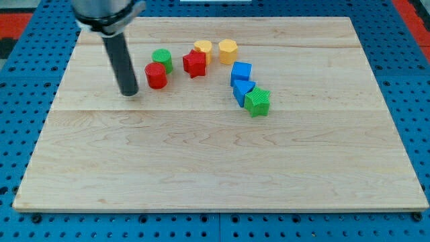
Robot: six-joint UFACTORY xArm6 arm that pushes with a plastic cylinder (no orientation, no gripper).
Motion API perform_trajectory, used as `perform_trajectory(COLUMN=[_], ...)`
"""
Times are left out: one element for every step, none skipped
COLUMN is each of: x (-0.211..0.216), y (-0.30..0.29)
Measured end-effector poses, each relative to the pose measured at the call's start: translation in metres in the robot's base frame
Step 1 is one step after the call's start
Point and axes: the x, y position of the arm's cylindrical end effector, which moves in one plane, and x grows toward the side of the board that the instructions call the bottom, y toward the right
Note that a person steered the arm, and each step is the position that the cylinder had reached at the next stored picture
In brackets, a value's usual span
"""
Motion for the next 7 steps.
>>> perform_trajectory(x=[-0.036, -0.055, -0.01, 0.044, -0.001, -0.041, -0.051], y=[0.026, 0.106, 0.073, 0.13, 0.133, 0.106, 0.144])
